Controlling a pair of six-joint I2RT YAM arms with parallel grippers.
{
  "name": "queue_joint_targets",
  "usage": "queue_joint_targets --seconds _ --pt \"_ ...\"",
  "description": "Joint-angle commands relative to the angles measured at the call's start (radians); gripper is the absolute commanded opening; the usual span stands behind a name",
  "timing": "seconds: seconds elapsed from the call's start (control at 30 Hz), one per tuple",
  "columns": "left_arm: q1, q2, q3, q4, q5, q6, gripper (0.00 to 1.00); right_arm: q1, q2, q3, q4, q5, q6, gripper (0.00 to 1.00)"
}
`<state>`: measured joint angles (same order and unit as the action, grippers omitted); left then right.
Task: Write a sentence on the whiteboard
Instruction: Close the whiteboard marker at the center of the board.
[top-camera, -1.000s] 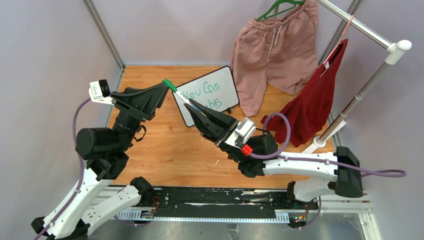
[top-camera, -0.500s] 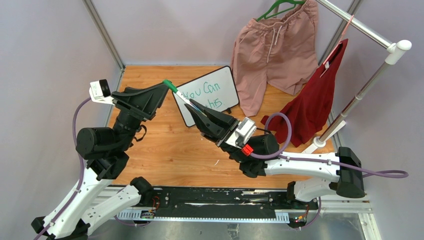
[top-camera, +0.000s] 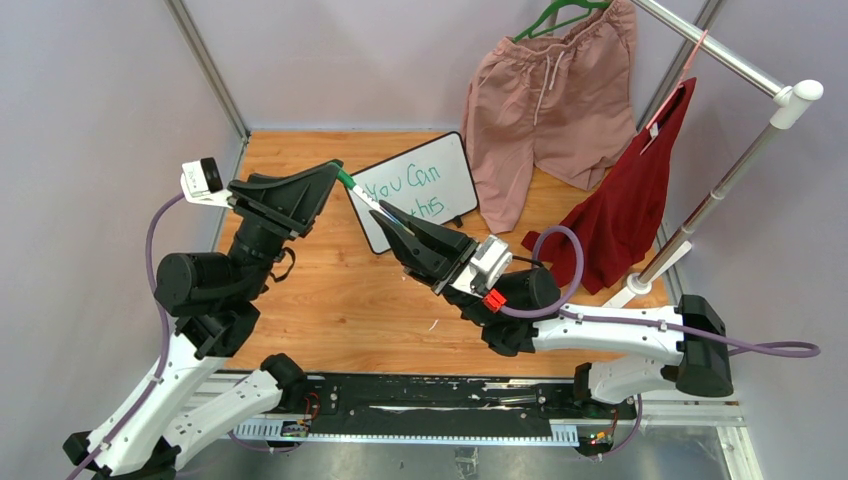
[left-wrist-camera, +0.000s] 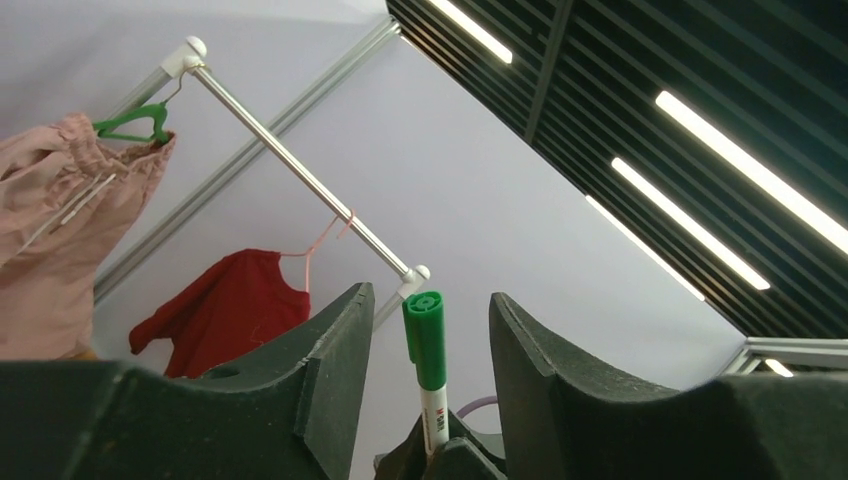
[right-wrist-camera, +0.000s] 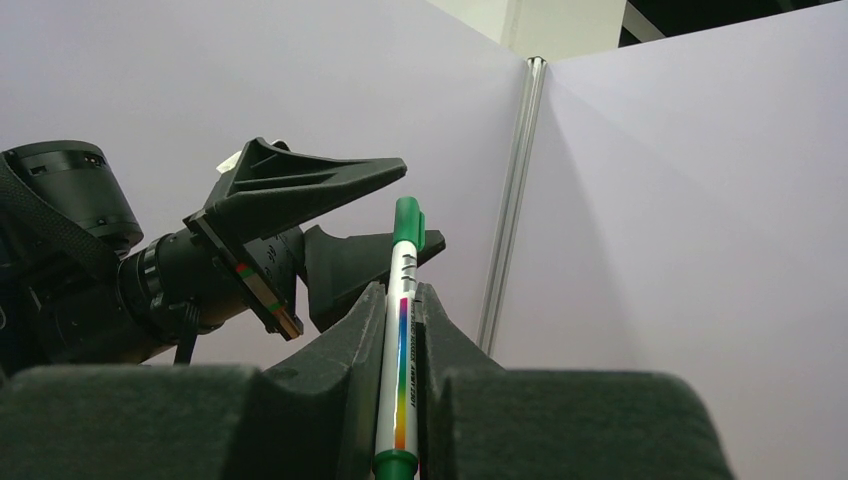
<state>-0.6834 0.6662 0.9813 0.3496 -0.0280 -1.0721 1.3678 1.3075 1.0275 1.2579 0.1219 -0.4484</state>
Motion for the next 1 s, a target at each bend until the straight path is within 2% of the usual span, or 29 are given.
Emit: queue_joint_targets --seconds 0.0,0.27,0.7,0.97 --pt "-0.007 0.007 0.017 0.007 -0.004 0.018 0.49 0.010 -0.030 -0.010 0.026 -0.007 0.001 0.00" --pt "-0.007 0.006 0.014 0.008 0.000 0.024 0.39 0.010 -0.030 -0.012 0.022 0.000 -0.001 0.00" --pt "-0.007 -0.004 -0.002 0.008 -0.007 0.032 0.38 0.009 -0.028 -0.015 0.022 0.004 -0.002 0.00" --pt "-0.007 -0.009 -0.012 0.008 -0.003 0.032 0.31 0.010 -0.030 -0.027 0.024 0.008 -0.004 0.00"
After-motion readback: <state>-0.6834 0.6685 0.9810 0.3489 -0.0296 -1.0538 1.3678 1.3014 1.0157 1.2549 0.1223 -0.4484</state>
